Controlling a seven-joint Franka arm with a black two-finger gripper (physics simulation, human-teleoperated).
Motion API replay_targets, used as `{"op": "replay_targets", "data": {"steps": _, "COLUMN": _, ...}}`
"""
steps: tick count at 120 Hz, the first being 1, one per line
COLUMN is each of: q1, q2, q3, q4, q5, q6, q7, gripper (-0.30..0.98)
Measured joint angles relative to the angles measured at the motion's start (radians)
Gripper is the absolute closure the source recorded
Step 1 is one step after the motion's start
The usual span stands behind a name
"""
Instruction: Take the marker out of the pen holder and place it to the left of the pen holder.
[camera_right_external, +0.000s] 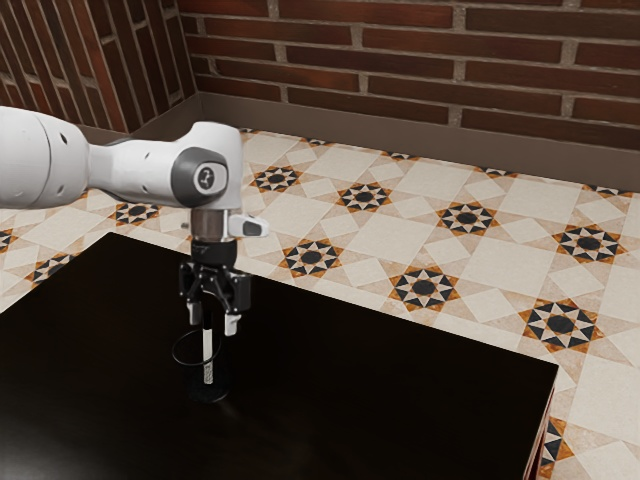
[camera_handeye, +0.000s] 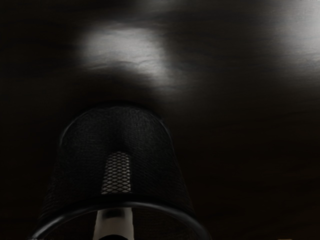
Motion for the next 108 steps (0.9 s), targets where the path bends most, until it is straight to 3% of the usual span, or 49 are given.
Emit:
{"op": "replay_targets", "data": {"steps": 18, "q1": 0.000, "q2": 0.001, "q3": 0.016, "q4": 0.001, "q5": 0.005, "q6": -0.003, "q7": -0.001, "gripper": 0.46}}
{"op": "replay_targets", "data": {"steps": 37, "q1": 0.000, "q2": -0.001, "q3": 0.018, "q4": 0.002, "q5": 0.015, "q6": -0.006, "q7": -0.003, "gripper": 0.66}}
{"op": "replay_targets", "data": {"steps": 60, "q1": 0.000, "q2": -0.027, "q3": 0.016, "q4": 0.033, "q5": 0.035, "q6": -0.038, "q7": -0.005, "gripper": 0.74}}
{"op": "replay_targets", "data": {"steps": 78, "q1": 0.000, "q2": -0.164, "q3": 0.019, "q4": 0.044, "q5": 0.059, "q6": -0.126, "q7": -0.006, "gripper": 0.77}}
{"op": "replay_targets", "data": {"steps": 92, "q1": -0.007, "q2": -0.244, "q3": 0.079, "q4": 0.083, "q5": 0.102, "q6": -0.224, "q7": -0.005, "gripper": 0.78}}
{"op": "replay_targets", "data": {"steps": 108, "q1": 0.018, "q2": -0.211, "q3": 0.145, "q4": 0.098, "q5": 0.178, "q6": -0.335, "q7": -0.004, "gripper": 0.78}}
